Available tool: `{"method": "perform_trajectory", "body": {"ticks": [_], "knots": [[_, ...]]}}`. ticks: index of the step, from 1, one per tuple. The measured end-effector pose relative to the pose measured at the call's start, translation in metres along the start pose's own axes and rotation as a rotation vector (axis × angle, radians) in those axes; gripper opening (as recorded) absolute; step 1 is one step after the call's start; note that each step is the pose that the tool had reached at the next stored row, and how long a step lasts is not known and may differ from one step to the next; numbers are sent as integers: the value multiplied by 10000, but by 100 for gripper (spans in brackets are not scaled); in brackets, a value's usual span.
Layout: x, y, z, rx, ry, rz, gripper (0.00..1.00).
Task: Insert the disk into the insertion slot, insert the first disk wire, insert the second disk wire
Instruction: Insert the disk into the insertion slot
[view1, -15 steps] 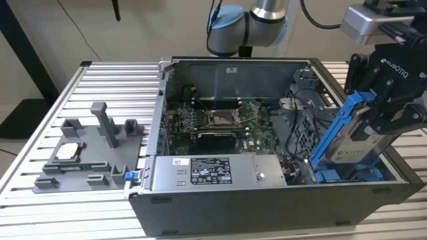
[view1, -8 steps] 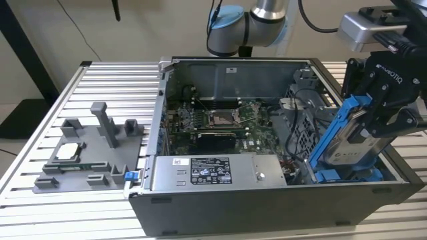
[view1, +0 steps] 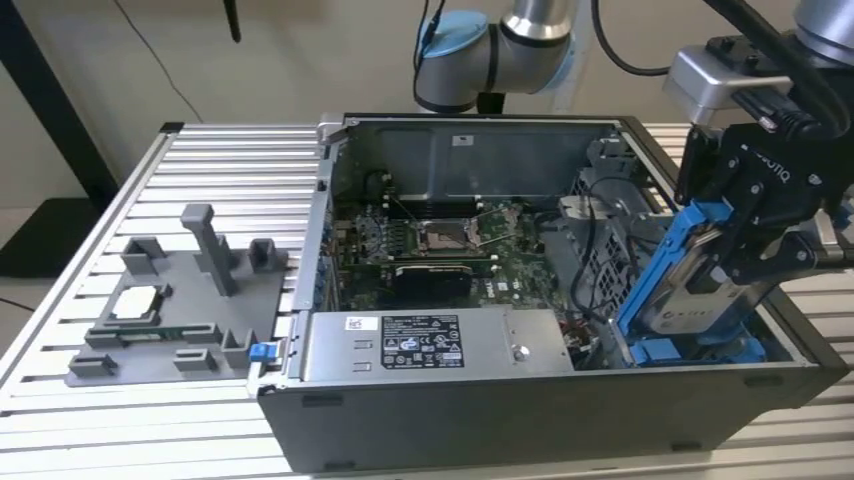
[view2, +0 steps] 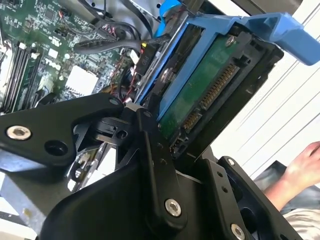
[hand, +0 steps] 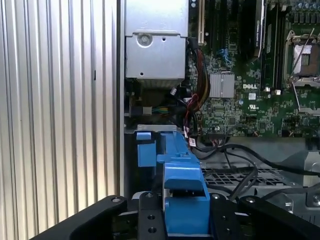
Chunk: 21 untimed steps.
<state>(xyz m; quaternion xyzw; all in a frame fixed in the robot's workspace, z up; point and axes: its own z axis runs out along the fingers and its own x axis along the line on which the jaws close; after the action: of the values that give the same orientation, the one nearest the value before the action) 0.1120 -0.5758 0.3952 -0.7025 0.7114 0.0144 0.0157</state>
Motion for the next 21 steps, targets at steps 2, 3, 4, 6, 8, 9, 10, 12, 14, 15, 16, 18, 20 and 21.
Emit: {"method": "perform_trajectory", "body": {"ticks": [2,3,4,6,8,9,10,12,14,15,16,18,20,21], "knots": [[0,0,26,-1,-35,-21,0],[1,1,35,-2,-38,-31,0],[0,0,38,-2,-40,-39,0],[0,0,38,-3,-42,-42,100],[1,0,39,-2,-44,-42,100],[1,-1,39,-2,-47,-42,100],[0,0,38,-2,-53,-42,100],[0,0,35,-1,-64,-42,100],[-7,0,31,42,-76,-44,100],[-11,0,28,105,-92,-47,100],[-14,0,27,180,-112,-50,100],[-23,0,27,438,-149,-66,100],[-39,0,27,724,-166,-83,100],[-56,1,28,833,-183,-88,100]]}}
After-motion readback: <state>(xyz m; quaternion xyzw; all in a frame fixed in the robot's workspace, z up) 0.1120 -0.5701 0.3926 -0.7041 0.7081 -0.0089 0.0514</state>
